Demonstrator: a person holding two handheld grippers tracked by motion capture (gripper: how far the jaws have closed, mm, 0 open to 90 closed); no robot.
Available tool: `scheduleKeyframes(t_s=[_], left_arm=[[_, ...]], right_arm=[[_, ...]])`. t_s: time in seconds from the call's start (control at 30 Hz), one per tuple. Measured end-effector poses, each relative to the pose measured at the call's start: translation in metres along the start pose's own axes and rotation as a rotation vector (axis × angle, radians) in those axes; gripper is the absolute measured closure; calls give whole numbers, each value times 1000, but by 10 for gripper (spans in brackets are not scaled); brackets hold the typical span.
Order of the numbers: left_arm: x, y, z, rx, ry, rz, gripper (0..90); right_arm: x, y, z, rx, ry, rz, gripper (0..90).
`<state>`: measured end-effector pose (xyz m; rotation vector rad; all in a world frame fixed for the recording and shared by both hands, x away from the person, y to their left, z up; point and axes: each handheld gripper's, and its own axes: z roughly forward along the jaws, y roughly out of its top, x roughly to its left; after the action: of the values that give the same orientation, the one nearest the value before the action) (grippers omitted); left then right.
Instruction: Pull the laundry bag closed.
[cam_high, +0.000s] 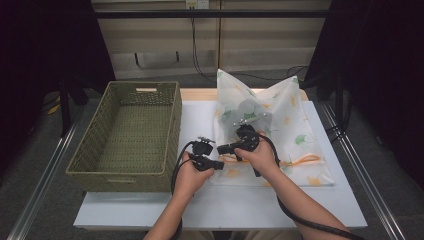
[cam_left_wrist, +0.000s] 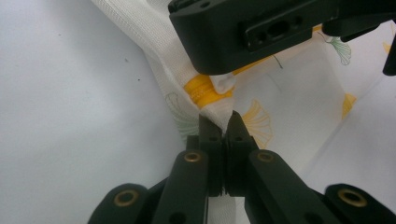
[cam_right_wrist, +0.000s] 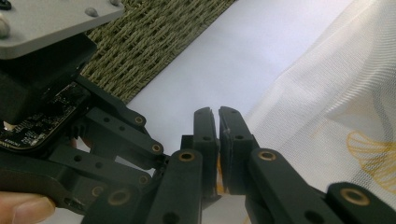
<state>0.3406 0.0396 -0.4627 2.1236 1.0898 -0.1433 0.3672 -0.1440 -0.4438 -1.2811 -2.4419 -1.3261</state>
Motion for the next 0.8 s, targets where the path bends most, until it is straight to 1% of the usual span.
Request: scheduleKeyframes(t_s=[0.07, 0.13, 0.17, 0.2, 0.27, 0.3, 0.4, 0.43, 0.47, 0.53, 0.6, 0.63, 0.67, 0.7, 0.73, 0.77, 0.8], left_arm=[[0, 0, 0, -2, 0, -4, 887], [1, 0, -1, -4, -2, -15, 887], [2, 0, -1, -9, 5, -16, 887], [3, 0, 0, -15, 5, -22, 887], [4, 0, 0, -12, 2, -18, 887], [3, 0, 0, -21, 2, -27, 887], [2, 0, 0, -15, 6, -14, 887], [0, 0, 0, -21, 0, -19, 887], [0, 1, 0, -20, 1, -13, 887], [-1, 1, 0, -15, -3, -6, 887], [-1, 1, 1, -26, -11, -20, 887], [-1, 1, 1, -33, -10, -36, 887], [1, 0, 0, -26, -2, -27, 887], [3, 0, 0, -22, -8, -27, 887], [3, 0, 0, -31, -8, -41, 887], [5, 0, -1, -29, -3, -36, 887], [4, 0, 0, -42, -5, -53, 886]], right_arm=[[1, 0, 0, -2, 1, -1, 866], [2, 0, -1, -14, 16, -4, 870], [3, 0, -1, -17, 26, -10, 868], [4, 0, -3, -20, 36, -16, 866], [5, 0, -5, -24, 51, -40, 857], [6, 0, -6, -22, 43, -47, 857], [6, -1, -8, -26, 40, -53, 872], [6, -1, -10, -29, 25, -51, 892], [5, 0, -11, -29, 13, -53, 900], [3, 1, -10, -28, 19, -37, 900], [3, 1, -9, -26, 21, -42, 900], [3, 2, -8, -27, 27, -44, 900], [4, 2, -8, -26, 27, -48, 900], [5, 1, -8, -27, 29, -58, 900], [5, 1, -9, -24, 34, -60, 900], [5, 1, -11, -25, 36, -63, 898], [5, 0, -12, -27, 36, -69, 895]])
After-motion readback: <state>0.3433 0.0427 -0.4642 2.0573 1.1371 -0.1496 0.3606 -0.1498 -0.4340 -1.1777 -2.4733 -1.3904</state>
